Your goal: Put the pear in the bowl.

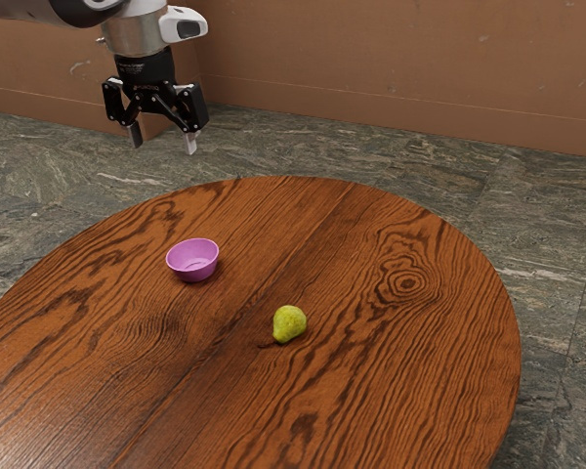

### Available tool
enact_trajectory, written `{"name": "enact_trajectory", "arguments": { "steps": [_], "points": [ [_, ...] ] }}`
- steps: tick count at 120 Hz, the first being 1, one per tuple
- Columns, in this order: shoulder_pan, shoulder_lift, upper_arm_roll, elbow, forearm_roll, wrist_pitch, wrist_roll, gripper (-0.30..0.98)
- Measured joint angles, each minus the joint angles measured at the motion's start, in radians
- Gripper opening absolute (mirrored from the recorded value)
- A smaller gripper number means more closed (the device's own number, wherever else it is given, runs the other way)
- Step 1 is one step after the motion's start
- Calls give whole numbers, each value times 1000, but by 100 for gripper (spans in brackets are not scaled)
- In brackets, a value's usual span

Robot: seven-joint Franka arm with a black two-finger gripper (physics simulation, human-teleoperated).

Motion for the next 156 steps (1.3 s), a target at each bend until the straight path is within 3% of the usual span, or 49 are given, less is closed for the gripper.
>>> {"name": "enact_trajectory", "arguments": {
  "steps": [39, 65, 89, 108, 126, 156],
  "points": [
    [-4, 12, 10, 10, -17, 0, 0, 69],
    [10, 72, -65, -42, -18, 14, 7, 69],
    [-24, 31, -162, -330, 14, 229, 57, 69],
    [-23, 85, -175, -466, 8, 427, 91, 69],
    [-4, 131, -174, -517, -4, 574, 116, 69],
    [4, 292, -160, -445, -48, 730, 185, 69]
  ]
}}
